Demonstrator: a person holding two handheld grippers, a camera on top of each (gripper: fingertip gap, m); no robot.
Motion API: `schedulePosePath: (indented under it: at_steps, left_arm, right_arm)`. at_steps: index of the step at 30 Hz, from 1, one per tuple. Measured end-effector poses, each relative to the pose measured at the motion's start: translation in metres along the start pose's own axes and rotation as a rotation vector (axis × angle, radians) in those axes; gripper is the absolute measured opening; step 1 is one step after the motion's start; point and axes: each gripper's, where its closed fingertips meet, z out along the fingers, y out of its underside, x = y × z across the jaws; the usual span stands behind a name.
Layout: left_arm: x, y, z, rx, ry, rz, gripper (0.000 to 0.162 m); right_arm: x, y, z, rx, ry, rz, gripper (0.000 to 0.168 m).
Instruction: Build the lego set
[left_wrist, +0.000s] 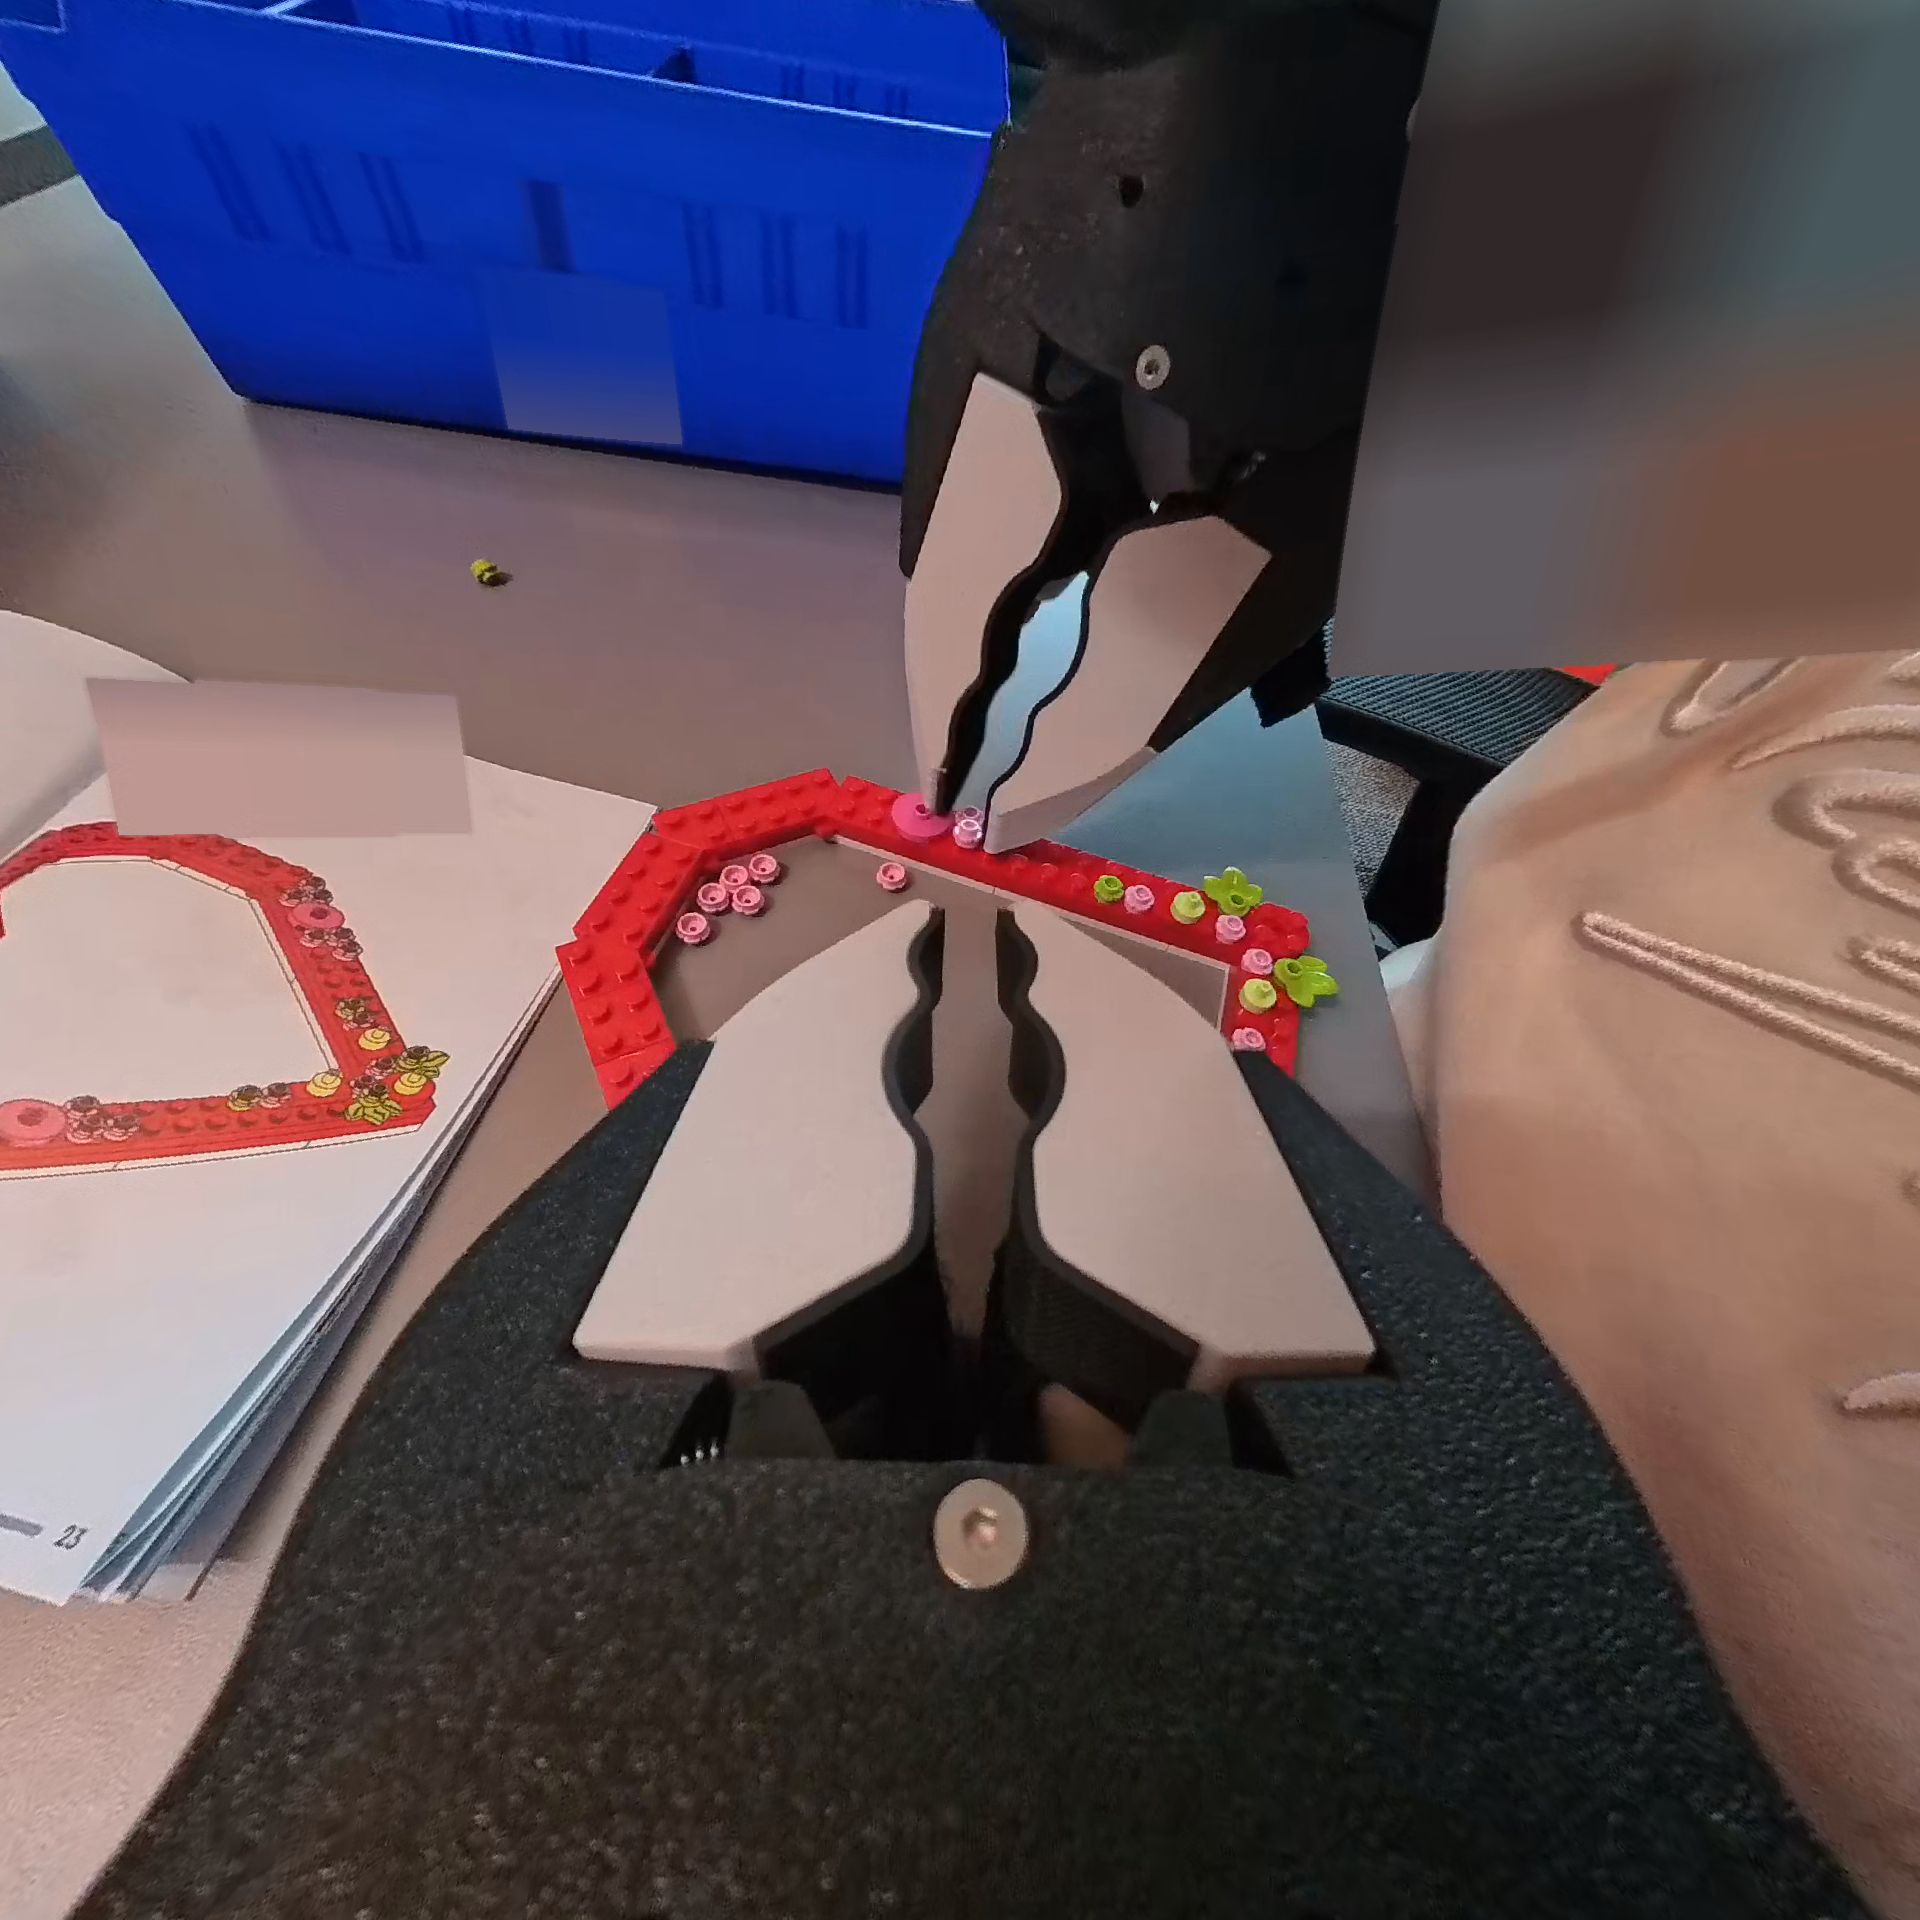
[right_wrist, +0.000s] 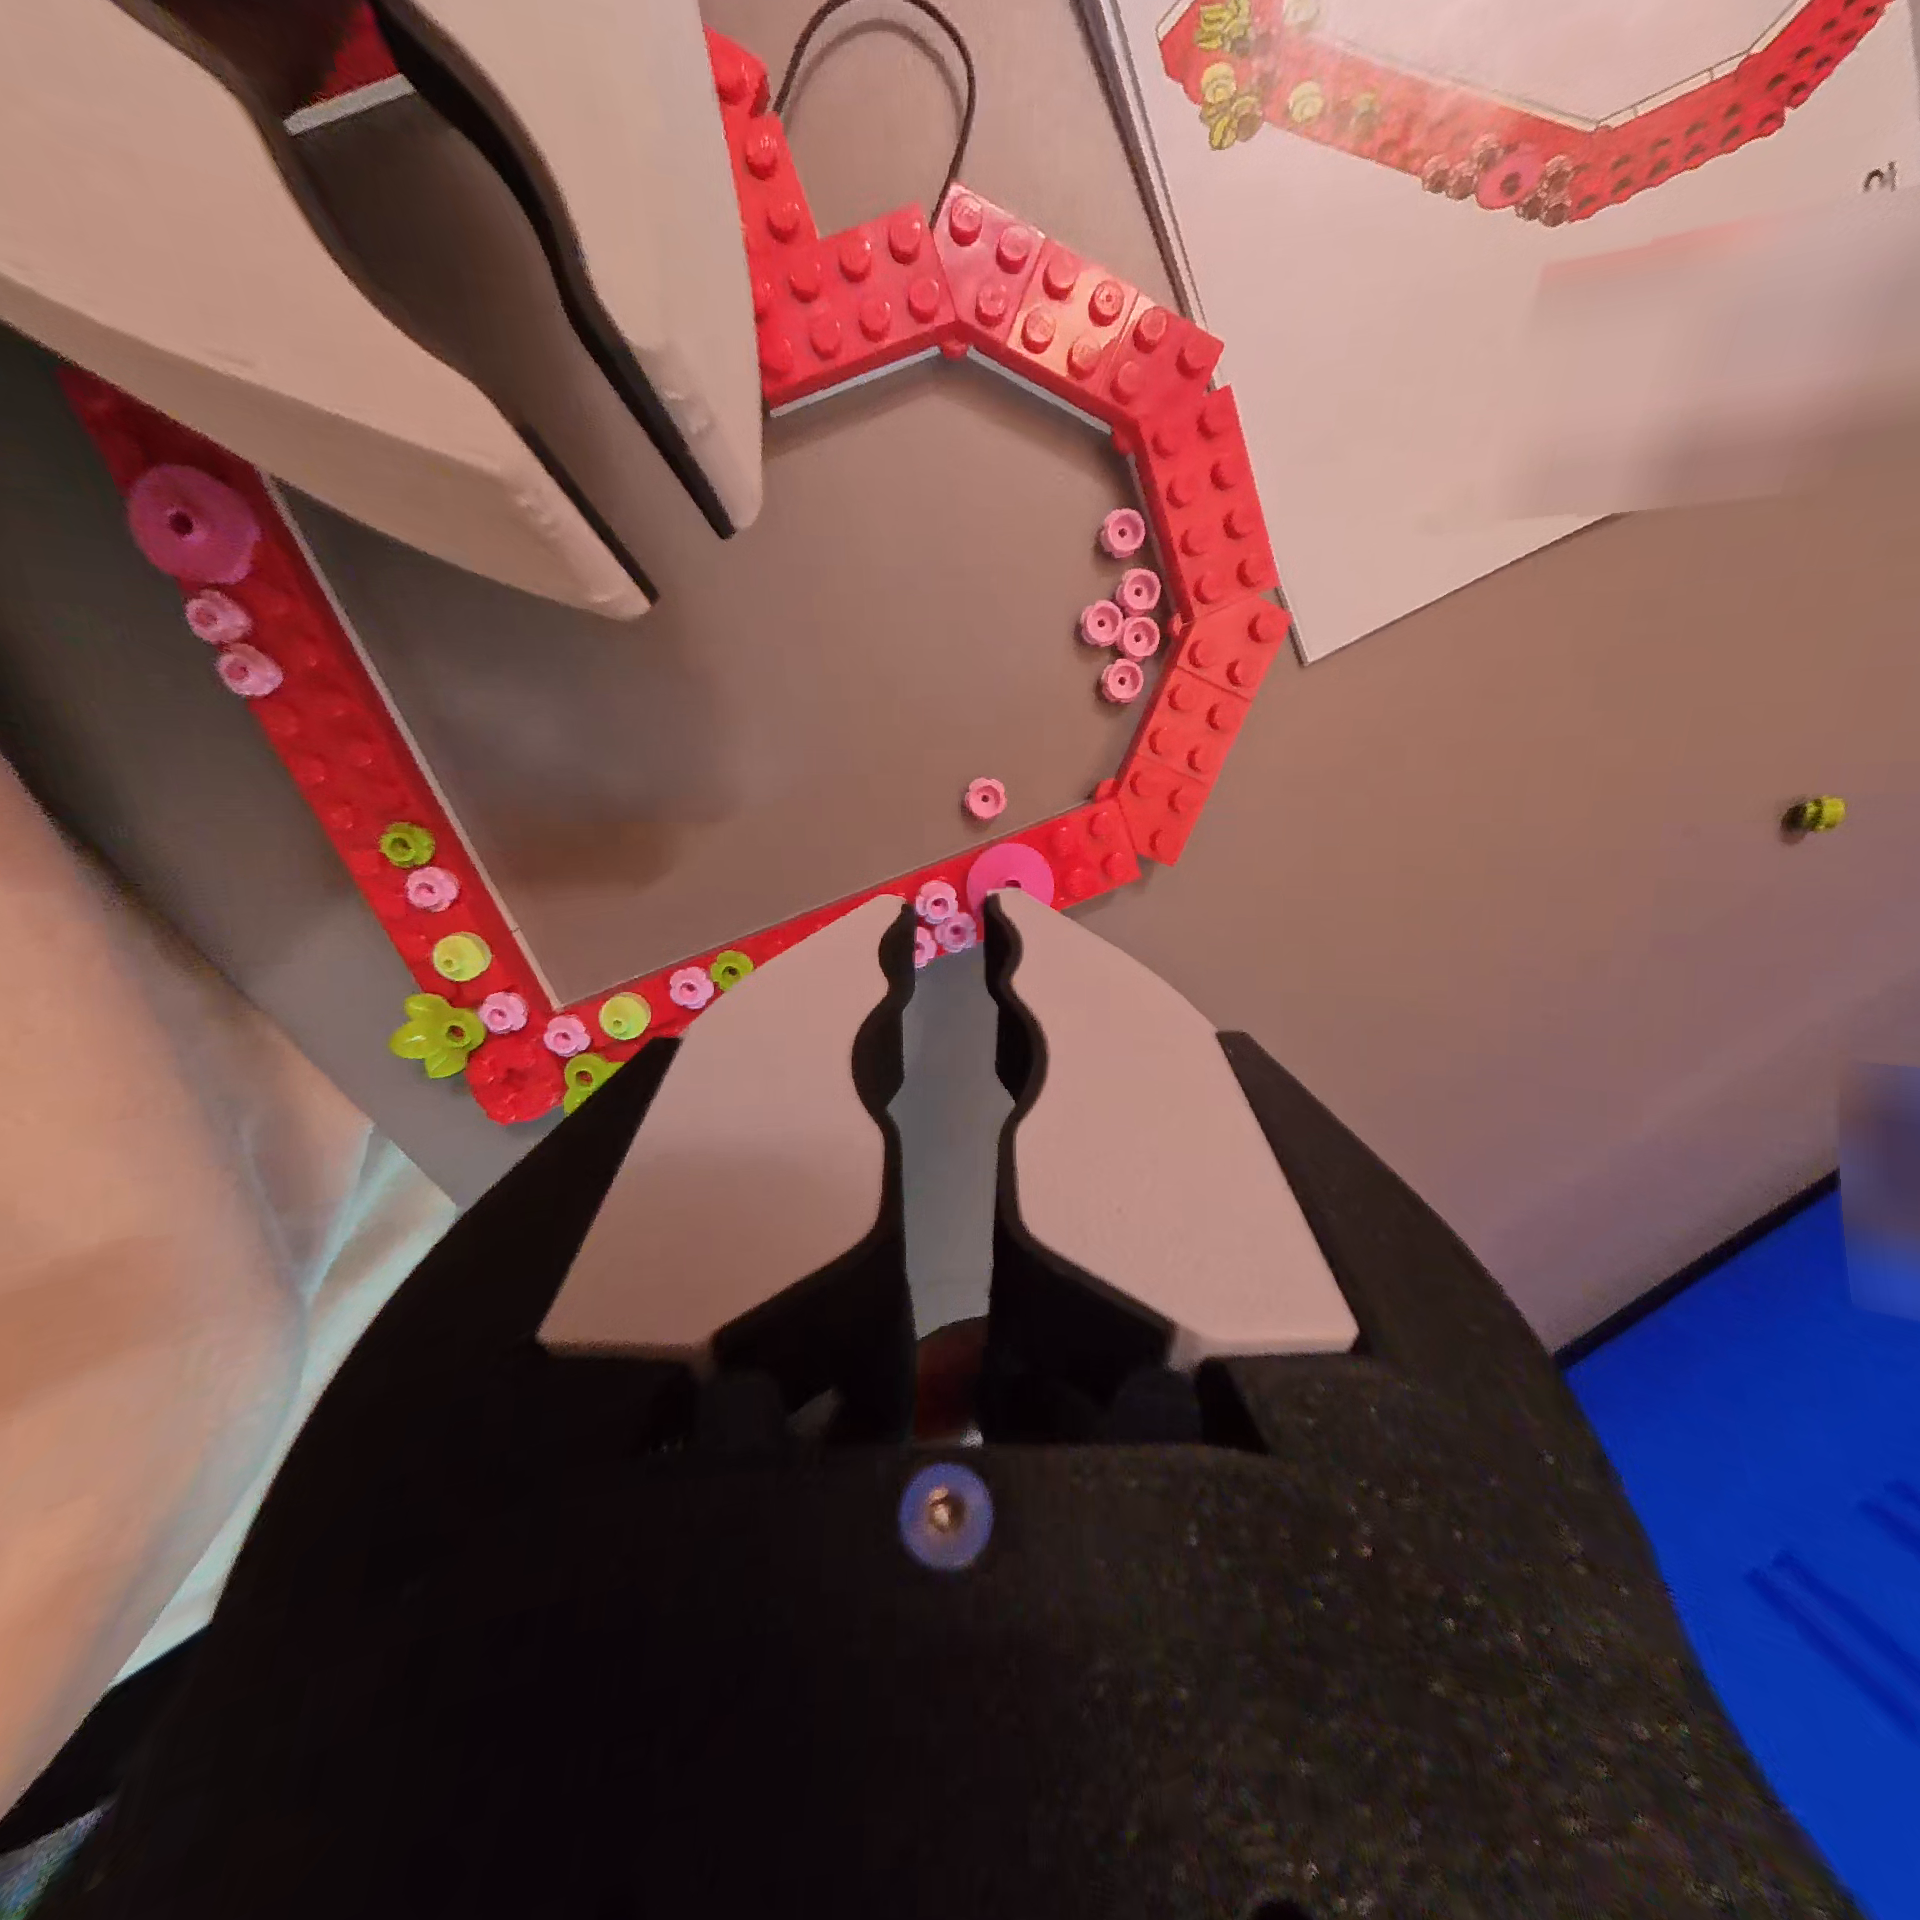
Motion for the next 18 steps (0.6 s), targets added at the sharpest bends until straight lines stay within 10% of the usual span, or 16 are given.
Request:
schedulePosePath:
  at_steps: [18]
  left_arm:
    - [-0.0002, 0.0018, 0.0008, -0.006, -0.001, 0.004, 0.009]
  right_arm:
    - [0.0036, 0.0002, -0.0001, 0.052, -0.068, 0.176, 0.022]
